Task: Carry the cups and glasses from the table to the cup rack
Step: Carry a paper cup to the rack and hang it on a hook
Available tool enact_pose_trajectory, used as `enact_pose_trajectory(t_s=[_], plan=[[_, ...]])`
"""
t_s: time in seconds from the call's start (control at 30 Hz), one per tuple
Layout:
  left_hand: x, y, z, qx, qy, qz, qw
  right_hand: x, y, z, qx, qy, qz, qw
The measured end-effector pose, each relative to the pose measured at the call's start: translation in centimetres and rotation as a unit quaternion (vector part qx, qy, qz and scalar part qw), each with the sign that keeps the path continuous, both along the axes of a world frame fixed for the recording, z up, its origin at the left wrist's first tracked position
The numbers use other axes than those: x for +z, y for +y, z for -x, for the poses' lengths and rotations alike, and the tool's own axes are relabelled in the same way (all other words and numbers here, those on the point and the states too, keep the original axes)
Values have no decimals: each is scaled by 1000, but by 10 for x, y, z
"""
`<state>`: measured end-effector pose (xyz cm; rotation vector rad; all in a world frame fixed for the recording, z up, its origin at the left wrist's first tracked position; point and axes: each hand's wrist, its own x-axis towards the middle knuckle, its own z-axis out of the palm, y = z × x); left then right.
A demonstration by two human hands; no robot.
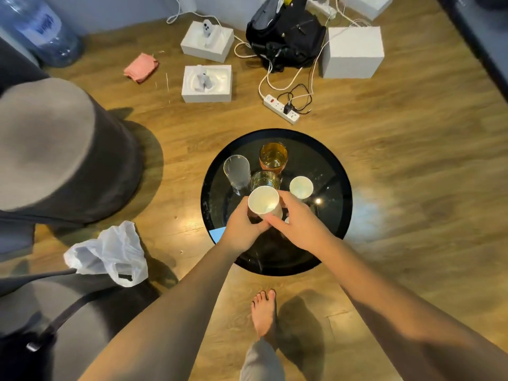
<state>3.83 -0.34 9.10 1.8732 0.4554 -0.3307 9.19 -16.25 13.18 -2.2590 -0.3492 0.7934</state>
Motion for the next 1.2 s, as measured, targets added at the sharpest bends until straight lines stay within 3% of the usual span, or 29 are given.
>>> enact_pose_trajectory(t_s=[0.13, 0.33, 0.53, 0.7, 0.97, 1.2], plan=[[89, -19, -22, 8, -78, 10, 997, 87, -7, -18, -70, -15, -62, 996], [238, -66, -53, -20, -200, -16, 979, 231, -48, -41, -127, -115, -130, 977], [384, -132, -59, -95, -353, -64, 929, 379, -116, -34, -144, -213, -174, 951], [480, -190, -55, -115, -425, -77, 895, 472, -169, -13, -174, -301, -195, 917], [557, -255, -72, -165, -502, -61, 847, 549, -232, -4, -211, -384, -172, 883], [593, -343, -112, -296, -509, -19, 808, 571, -311, -6, -341, -426, -164, 822]])
